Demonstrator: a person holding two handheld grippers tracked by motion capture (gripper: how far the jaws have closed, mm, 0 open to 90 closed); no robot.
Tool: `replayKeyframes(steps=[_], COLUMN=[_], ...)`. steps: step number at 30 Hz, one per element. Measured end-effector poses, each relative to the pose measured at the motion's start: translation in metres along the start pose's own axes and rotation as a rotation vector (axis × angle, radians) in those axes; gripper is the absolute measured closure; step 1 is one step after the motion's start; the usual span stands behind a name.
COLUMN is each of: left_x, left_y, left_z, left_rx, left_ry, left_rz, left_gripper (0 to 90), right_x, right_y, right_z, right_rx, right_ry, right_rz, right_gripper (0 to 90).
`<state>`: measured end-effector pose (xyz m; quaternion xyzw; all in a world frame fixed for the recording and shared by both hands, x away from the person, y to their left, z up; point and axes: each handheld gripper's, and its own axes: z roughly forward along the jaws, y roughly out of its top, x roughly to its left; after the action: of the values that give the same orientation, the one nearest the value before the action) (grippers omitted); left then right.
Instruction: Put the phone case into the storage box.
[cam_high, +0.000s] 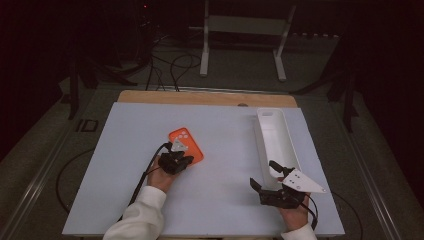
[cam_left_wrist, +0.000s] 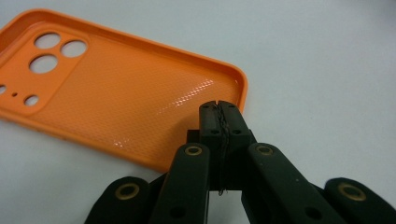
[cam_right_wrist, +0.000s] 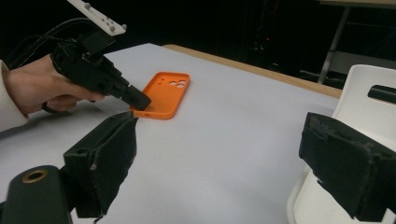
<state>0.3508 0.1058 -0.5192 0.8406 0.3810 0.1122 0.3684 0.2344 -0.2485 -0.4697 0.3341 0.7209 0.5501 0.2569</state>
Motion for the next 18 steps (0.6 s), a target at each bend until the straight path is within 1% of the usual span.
replayKeyframes(steps=[3,5,12,13,18], left_x=[0.0010,0.0019,-0.0011,-0.0021,-0.0045], left_y=[-0.0016,-0.0037,-0.0038,-0.0039,-0.0077], left_z=[0.0000,-0.0002,-0.0037,-0.0047,-0.0089], left_rx=[0.007,0.007,0.033,0.041,0.044], left_ry=[0.006,0.004,0.014,0.018,0.018], left_rz=[-0.005,-0.016,0.010,0.021,0.027], left_gripper=[90.0,90.0,90.0,90.0,90.0], right_x=[0.0000,-0.0001,0.0001,0.0001,0.0000], right_y=[-0.0001,-0.0001,-0.0001,0.0000,-0.0001], right_z=[0.0001,0.0001,0.0002,0.0001,0.0001], right_rx=[0.000,0.000,0.000,0.000,0.000], right_ry=[0.000,-0.001,-0.001,0.000,-0.001], right_rz=[-0.001,-0.001,-0.002,-0.001,-0.001], right_gripper=[11.2,11.2,11.1,11.1,11.2])
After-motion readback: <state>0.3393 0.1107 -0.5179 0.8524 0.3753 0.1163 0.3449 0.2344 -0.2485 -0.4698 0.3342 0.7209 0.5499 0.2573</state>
